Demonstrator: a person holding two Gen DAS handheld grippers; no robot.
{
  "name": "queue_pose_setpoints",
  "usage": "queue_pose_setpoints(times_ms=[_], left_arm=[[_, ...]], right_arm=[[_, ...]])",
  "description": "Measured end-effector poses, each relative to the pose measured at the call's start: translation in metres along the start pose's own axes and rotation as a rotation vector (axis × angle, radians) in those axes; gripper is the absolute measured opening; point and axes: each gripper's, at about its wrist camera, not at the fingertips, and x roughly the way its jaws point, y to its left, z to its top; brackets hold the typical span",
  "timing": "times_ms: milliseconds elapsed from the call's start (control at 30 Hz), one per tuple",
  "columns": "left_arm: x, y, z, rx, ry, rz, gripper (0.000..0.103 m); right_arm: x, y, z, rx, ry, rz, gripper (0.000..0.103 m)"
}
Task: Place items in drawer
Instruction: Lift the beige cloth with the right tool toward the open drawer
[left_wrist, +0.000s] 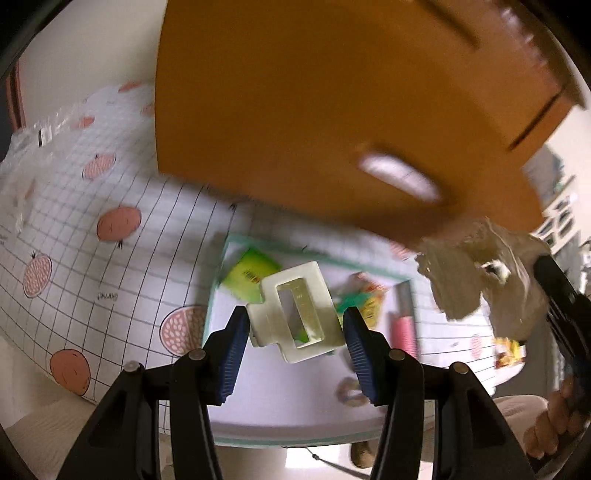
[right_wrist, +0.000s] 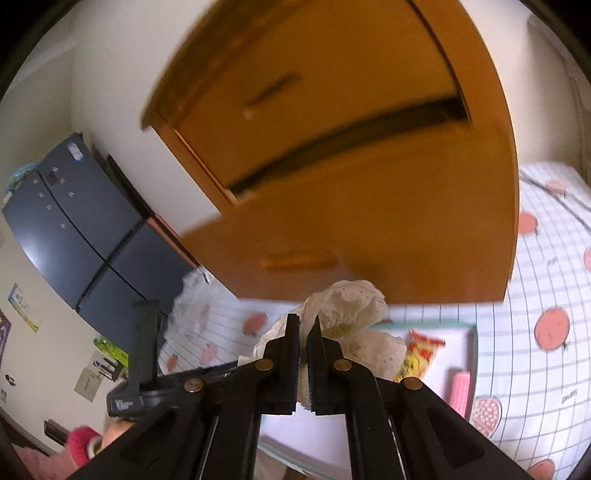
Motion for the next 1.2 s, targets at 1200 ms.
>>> queue_pose_setpoints(times_ms=[1200], left_arm=[[0.035,0.018,0.003,0.012,0.133,-0.015,0.029]], right_arm=[[-0.035,0.039,0.074,-0.108,-0.109,-0.026,0.004]])
